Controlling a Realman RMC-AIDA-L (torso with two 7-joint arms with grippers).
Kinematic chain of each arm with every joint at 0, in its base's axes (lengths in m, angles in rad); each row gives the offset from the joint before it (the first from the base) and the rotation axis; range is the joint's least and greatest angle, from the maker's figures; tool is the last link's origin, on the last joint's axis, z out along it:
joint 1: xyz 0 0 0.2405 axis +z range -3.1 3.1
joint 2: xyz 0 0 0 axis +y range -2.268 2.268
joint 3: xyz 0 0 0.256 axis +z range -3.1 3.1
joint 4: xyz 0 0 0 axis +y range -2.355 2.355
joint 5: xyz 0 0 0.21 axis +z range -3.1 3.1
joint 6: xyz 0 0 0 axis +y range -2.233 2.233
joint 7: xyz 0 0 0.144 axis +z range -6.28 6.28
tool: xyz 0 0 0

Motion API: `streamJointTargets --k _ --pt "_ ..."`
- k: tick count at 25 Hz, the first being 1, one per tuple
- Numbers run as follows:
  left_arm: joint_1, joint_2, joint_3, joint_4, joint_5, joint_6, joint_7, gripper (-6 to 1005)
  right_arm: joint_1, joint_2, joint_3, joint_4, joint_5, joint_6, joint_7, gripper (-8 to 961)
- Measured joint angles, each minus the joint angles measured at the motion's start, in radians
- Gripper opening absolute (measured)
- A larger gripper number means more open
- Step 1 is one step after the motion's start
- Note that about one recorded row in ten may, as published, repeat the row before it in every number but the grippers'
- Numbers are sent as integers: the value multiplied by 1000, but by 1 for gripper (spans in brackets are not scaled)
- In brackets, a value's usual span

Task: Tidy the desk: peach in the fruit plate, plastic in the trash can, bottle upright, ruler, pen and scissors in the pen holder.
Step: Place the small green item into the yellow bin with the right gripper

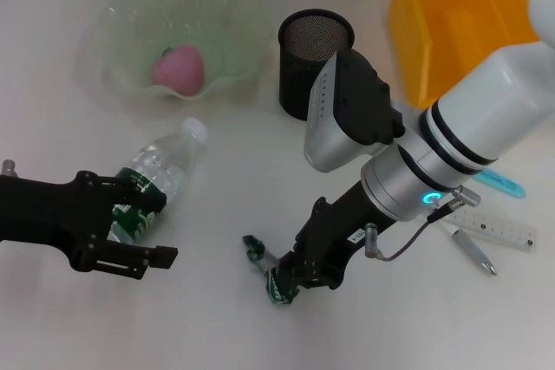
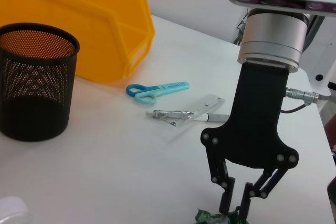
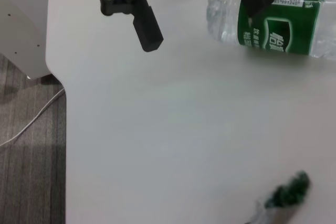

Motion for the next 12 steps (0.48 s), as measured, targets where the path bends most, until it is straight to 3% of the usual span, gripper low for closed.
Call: streamJointTargets --k 9,12 --pt "-1 -2 -4 0 0 -1 0 823 -26 0 5 -15 2 16 -21 54" --pt "1 -2 -4 0 0 -1 0 822 -41 -3 6 -31 16 18 -28 26"
